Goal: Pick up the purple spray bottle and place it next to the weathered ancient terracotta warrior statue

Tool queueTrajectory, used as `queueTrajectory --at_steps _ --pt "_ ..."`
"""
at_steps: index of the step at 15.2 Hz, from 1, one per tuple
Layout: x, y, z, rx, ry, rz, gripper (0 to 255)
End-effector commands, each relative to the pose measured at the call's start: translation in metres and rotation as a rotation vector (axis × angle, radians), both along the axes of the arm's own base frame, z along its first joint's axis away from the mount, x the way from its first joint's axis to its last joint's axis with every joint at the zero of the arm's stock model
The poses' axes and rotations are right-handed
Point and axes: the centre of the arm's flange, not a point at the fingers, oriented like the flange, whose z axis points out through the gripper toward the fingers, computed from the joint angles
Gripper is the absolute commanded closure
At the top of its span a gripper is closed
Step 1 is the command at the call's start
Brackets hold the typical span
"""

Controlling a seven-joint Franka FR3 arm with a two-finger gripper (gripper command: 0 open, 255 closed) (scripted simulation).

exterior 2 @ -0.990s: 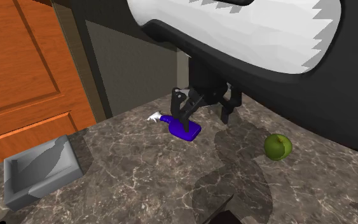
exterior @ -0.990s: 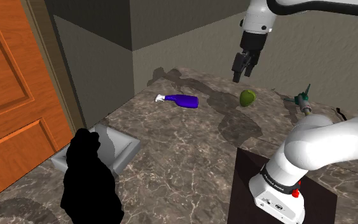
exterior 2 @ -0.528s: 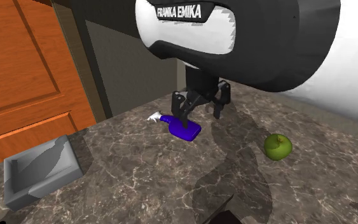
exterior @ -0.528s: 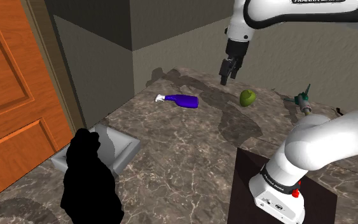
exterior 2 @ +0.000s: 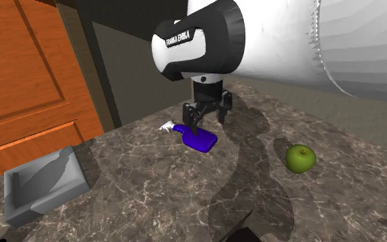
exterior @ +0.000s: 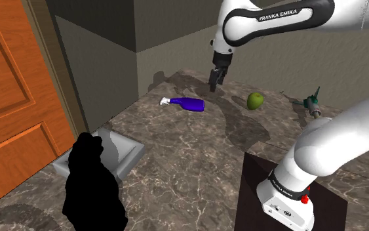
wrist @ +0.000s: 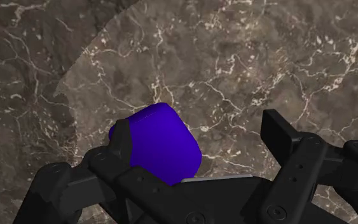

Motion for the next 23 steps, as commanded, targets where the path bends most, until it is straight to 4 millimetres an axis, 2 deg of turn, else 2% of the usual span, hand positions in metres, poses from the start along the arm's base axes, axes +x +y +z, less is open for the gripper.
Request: queueTrajectory --at_steps 1,9,17,18,23 --pt "0.022 0.002 -0.015 -0.002 -0.006 0.04 0" --pt "0.106 0.011 -0.071 -0.011 -0.025 0.191 0" --pt "0.19 0.032 -0.125 -0.02 -0.044 0.342 0" --pt "0.19 0.032 -0.125 -0.02 -0.044 0.342 0" --pt "0.191 0.03 -0.151 -0.02 -0.044 0.342 0"
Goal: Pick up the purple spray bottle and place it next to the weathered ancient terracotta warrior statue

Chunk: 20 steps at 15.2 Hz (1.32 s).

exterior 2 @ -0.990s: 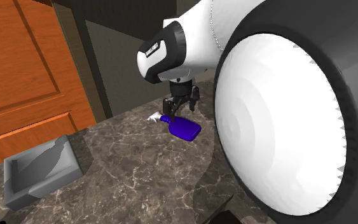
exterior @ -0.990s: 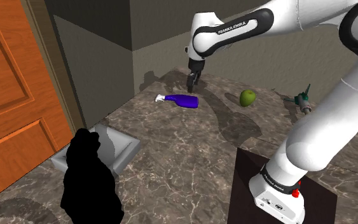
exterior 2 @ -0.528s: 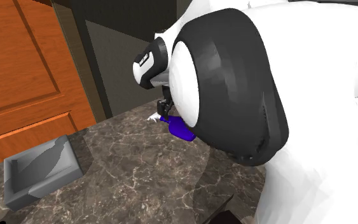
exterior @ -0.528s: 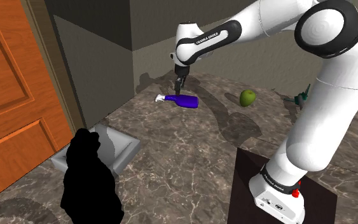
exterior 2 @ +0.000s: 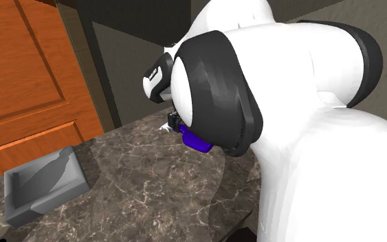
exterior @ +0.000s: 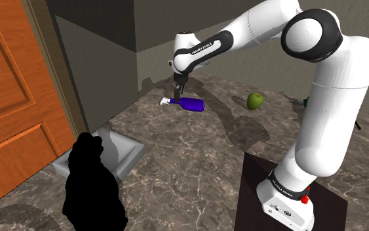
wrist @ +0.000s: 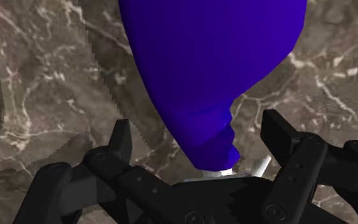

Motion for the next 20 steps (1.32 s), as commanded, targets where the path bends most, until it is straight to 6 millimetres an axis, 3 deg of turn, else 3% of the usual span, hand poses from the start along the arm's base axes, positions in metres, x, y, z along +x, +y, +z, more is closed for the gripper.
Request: queueTrajectory --at_steps 1,2,10,11,20 --pt "0.0001 -0.0007 -0.0119 0.0 0.0 0.0 0" --pt "0.0004 -0.0013 -0.0202 0.0 0.0 0.0 0" --pt "0.0004 -0.0013 -0.0201 0.0 0.0 0.0 0" --pt "0.0004 -0.0013 -0.0201 0.0 0.0 0.0 255" --pt "0.0004 -0.0013 -0.0202 0.0 0.0 0.0 255"
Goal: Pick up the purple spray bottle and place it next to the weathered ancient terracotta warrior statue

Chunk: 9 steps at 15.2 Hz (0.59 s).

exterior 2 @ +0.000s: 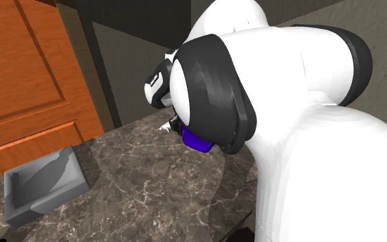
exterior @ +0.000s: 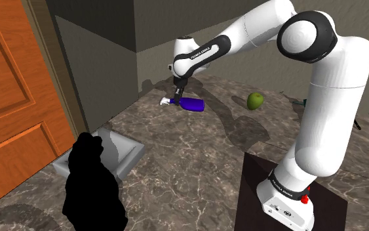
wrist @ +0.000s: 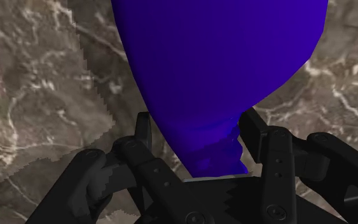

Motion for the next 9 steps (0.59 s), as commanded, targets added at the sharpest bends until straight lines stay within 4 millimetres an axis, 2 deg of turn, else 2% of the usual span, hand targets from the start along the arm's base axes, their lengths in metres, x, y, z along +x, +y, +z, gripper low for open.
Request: queueTrajectory --at_steps 1,9 --pt "0.0 0.0 0.005 0.0 0.001 0.0 255" --pt "0.0 0.0 0.047 0.0 0.001 0.0 255"
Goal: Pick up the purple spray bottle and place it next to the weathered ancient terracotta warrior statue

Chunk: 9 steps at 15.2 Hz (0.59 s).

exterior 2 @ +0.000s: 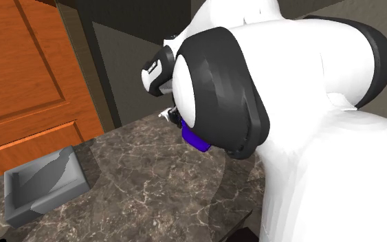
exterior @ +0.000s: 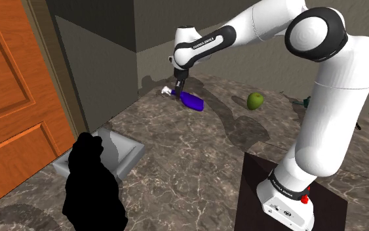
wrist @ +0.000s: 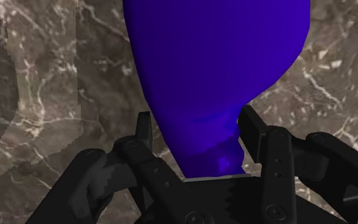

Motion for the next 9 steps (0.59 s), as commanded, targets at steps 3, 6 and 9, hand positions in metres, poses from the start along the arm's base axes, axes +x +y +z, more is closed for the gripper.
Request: queueTrajectory --at_steps 3,6,9 --pt "0.0 -0.001 0.021 0.0 0.0 0.0 255" --pt "0.0 -0.001 0.037 0.0 0.0 0.0 255" --pt "0.0 -0.001 0.053 0.0 0.0 0.0 255"
